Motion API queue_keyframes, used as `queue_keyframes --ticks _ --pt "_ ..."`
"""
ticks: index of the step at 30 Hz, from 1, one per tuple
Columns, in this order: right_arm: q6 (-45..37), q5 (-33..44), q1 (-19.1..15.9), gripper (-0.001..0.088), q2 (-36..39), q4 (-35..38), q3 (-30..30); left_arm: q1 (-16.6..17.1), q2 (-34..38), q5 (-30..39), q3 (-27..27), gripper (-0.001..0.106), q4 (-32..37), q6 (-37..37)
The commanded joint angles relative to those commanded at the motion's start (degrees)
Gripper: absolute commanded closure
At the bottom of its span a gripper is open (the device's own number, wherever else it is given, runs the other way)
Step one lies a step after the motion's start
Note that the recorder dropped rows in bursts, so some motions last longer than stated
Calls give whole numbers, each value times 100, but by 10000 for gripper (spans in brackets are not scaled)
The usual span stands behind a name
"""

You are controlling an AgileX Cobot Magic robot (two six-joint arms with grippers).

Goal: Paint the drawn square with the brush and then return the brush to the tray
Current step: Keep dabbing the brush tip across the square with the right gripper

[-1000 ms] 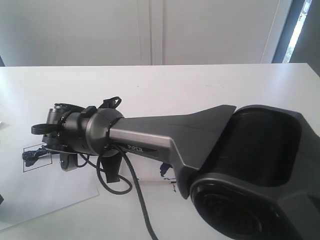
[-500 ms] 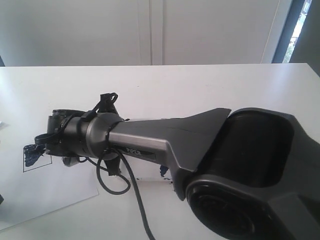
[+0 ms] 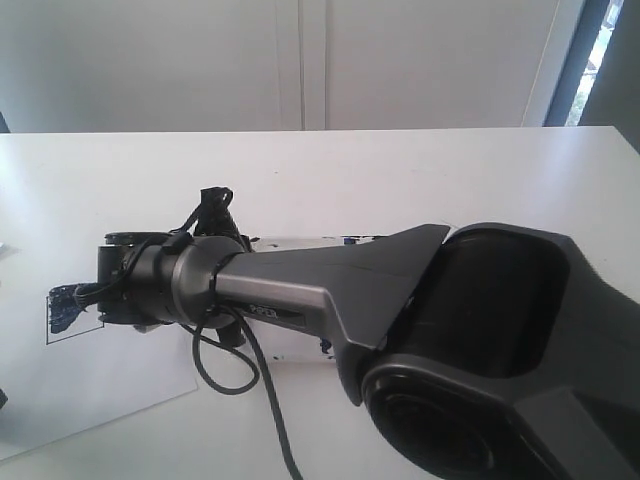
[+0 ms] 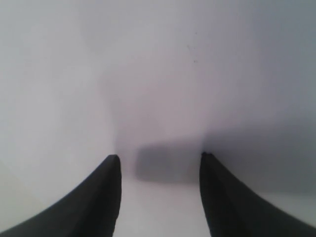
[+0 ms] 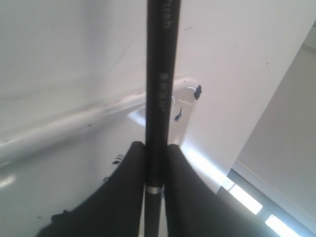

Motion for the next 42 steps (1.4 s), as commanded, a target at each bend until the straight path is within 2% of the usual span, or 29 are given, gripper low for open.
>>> queue_keyframes --ticks 24,33,42 --pt "69 215 5 868 -234 -42 0 0 0 -93 0 517 0 0" --pt "-160 615 20 868 -576 624 177 0 0 -167 -12 517 0 -201" --pt "-705 621 73 868 -585 1511 178 0 0 -167 -12 517 0 -213"
